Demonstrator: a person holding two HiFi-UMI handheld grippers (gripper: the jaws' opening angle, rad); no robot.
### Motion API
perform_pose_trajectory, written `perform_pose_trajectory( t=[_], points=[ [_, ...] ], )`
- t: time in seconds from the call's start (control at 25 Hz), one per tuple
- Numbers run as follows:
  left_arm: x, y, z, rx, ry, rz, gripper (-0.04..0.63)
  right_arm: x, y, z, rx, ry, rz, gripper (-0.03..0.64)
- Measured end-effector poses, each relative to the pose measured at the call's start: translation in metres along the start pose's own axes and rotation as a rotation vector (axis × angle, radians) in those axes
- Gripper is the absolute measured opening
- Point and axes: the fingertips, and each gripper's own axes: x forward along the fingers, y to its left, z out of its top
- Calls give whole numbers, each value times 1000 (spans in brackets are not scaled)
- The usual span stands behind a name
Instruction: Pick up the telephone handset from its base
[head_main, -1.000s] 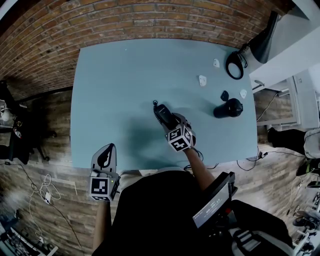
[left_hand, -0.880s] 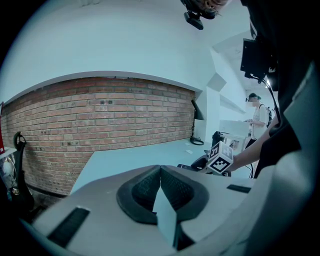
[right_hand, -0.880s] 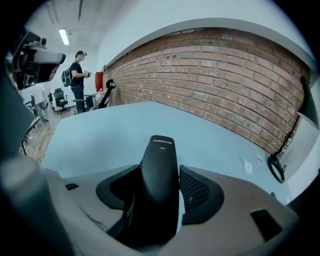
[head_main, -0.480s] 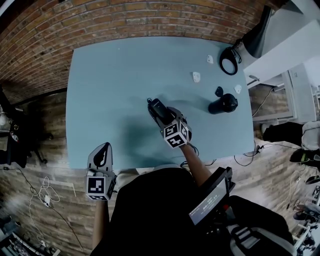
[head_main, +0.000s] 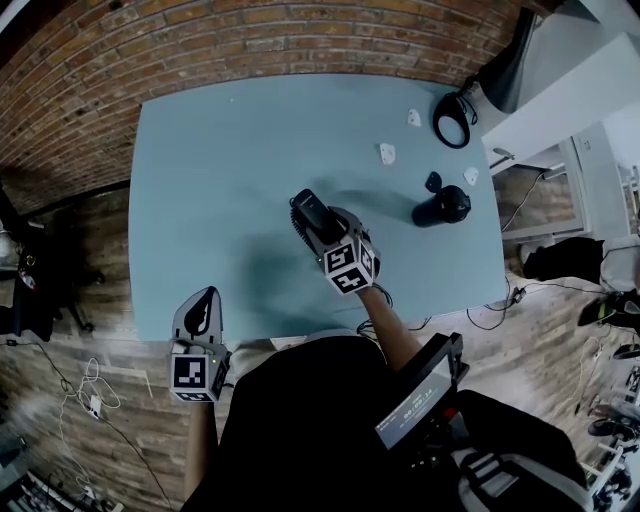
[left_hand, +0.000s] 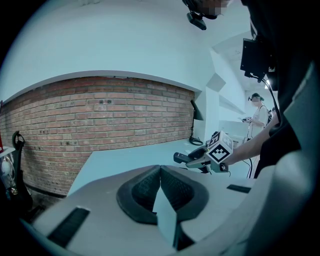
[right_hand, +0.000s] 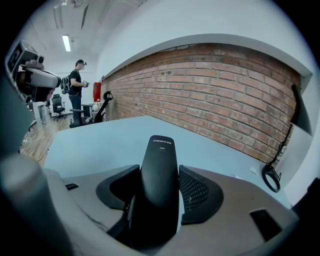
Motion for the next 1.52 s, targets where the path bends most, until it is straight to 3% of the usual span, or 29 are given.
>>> perform_pose_trajectory(
  t=[1.52],
  points=[
    [7, 8, 8, -11, -35, -23, 11, -77, -33, 180, -107, -417, -149, 241]
  ],
)
